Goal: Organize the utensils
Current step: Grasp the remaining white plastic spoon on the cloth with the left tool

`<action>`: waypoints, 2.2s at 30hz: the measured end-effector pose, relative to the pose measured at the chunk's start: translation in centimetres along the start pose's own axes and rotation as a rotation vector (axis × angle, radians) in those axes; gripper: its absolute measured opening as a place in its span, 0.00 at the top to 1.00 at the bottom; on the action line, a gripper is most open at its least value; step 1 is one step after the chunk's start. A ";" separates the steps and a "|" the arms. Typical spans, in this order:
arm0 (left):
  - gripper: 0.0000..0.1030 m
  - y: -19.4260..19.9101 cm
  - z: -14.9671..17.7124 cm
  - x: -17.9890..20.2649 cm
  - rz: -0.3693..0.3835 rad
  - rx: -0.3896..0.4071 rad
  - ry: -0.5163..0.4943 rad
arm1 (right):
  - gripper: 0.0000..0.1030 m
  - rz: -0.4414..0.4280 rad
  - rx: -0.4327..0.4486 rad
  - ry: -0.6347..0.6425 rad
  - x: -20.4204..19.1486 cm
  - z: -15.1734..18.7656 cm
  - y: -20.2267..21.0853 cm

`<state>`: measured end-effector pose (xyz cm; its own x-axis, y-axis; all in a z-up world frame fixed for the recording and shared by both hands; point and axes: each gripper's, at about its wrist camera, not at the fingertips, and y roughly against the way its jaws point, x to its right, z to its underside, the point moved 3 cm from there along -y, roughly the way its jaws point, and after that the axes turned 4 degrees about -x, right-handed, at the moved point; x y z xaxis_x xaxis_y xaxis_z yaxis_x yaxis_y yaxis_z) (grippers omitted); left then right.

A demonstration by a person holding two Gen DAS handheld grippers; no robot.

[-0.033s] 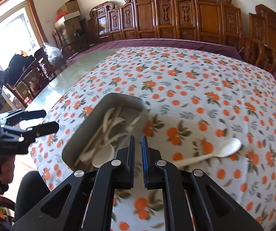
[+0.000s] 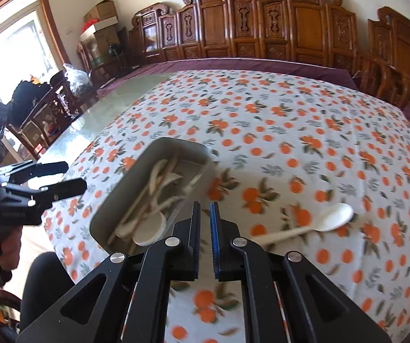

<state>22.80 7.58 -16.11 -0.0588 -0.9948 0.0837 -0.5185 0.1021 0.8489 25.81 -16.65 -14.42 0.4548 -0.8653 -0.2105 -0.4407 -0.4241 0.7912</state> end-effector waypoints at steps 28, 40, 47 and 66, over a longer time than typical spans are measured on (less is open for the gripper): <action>0.18 -6.9 -3.1 13.7 0.093 -0.067 -0.201 | 0.48 0.109 -0.034 -0.148 13.0 6.4 1.5; 0.47 -13.9 -3.3 19.6 0.124 -0.187 -0.318 | 0.47 0.101 -0.047 -0.187 15.5 8.3 1.3; 0.65 -16.7 -3.2 21.4 0.111 -0.234 -0.363 | 0.47 0.099 -0.048 -0.203 16.3 9.0 1.6; 0.93 -16.2 -2.8 21.4 0.173 -0.261 -0.334 | 0.47 0.059 -0.063 -0.182 14.1 9.0 0.5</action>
<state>32.32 -15.42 -26.57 -0.4198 -0.9022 0.0992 -0.2472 0.2188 0.9439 25.04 -31.48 -22.17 0.2800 -0.9246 -0.2584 -0.4109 -0.3587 0.8381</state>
